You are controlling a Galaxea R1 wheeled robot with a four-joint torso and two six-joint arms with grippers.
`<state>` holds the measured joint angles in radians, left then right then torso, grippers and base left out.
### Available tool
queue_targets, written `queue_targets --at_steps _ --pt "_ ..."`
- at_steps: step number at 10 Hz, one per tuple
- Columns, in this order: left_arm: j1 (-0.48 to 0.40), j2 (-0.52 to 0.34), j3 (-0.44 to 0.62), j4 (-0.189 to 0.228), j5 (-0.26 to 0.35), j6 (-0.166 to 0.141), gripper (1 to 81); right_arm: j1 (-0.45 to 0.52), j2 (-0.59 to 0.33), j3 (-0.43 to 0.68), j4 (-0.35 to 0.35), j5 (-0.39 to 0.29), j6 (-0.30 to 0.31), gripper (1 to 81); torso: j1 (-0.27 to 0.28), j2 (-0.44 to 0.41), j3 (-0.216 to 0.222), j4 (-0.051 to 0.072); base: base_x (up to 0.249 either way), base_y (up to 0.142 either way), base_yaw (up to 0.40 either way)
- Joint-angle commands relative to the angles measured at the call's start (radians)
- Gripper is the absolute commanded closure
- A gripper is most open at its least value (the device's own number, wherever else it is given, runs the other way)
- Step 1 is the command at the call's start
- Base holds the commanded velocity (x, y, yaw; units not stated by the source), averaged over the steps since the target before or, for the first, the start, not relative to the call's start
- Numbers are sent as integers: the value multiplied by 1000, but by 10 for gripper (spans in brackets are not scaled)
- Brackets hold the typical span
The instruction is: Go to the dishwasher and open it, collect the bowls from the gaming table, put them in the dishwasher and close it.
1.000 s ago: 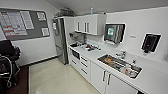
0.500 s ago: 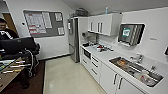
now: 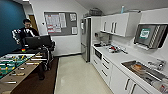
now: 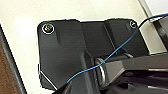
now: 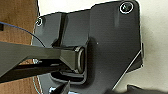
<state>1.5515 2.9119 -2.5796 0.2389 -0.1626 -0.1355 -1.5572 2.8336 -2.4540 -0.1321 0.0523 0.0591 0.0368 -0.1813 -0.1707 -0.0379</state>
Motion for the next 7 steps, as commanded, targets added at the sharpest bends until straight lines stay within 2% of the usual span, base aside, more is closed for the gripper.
queue_targets --at_steps 1,7 --pt "-40 -5 -1 -4 40 -4 10 36 -7 0 -14 -57 -5 10 0 0 0 0 0 0 379" --pt "-41 3 -8 -3 40 -4 10 38 -4 -6 -12 -49 -5 10 0 0 0 0 0 0 380"
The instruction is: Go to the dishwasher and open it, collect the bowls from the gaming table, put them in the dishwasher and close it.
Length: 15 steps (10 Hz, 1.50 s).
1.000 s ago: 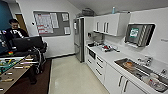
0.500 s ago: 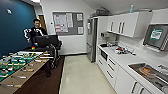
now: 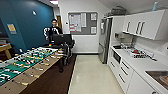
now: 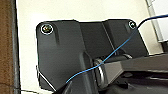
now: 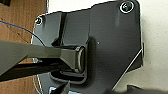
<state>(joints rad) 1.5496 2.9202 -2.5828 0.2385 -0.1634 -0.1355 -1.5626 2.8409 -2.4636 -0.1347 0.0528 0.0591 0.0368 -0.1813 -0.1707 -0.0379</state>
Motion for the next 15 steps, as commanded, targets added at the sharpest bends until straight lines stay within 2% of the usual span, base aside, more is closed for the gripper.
queue_targets --at_steps 1,4,15 --pt "-39 -1 -19 -2 41 -4 10 45 -12 2 -10 -51 -5 10 0 0 0 0 0 0 380" --pt "-39 18 -50 -2 41 -4 10 46 -7 -6 -10 -51 -5 10 0 0 0 0 0 0 380" --pt "-41 22 -53 -4 41 -6 10 43 8 -27 -13 -48 -5 10 0 0 0 0 0 0 380"
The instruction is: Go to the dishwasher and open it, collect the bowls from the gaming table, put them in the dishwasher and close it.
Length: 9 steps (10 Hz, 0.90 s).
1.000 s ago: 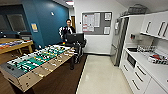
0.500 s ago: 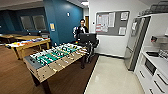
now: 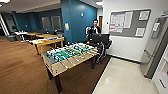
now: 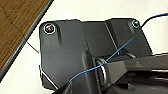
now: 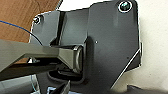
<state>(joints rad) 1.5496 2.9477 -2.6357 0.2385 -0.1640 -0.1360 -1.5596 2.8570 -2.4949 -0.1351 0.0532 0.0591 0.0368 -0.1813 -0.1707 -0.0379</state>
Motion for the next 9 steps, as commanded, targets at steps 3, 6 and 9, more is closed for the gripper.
queue_targets --at_steps 3,6,9 --pt "-41 -4 0 -5 41 -5 10 38 -3 -4 -12 -49 -7 10 0 0 0 0 0 0 380" --pt "-41 -4 0 -10 43 -5 10 37 8 -22 -12 -47 -7 10 0 0 0 0 0 0 357" --pt "-41 -1 0 -10 44 -5 10 38 9 -24 -18 -47 -7 10 0 0 0 0 0 0 347"
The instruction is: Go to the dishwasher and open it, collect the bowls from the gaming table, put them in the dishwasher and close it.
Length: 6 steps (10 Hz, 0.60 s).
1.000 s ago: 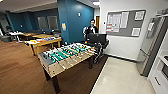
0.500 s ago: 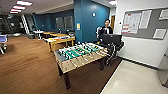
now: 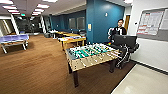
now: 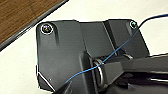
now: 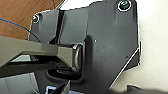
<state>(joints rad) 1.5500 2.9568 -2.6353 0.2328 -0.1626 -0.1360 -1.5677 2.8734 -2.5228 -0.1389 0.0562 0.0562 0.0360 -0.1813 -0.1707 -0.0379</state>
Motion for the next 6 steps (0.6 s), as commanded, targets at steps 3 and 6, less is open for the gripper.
queue_targets --at_steps 3,6 --pt "-40 -11 0 -4 46 -5 10 45 -7 4 -18 -50 -4 10 0 0 0 0 0 0 351" --pt "-40 -10 0 -4 48 -5 10 45 -7 3 -18 -50 -4 10 0 0 0 0 0 0 352"
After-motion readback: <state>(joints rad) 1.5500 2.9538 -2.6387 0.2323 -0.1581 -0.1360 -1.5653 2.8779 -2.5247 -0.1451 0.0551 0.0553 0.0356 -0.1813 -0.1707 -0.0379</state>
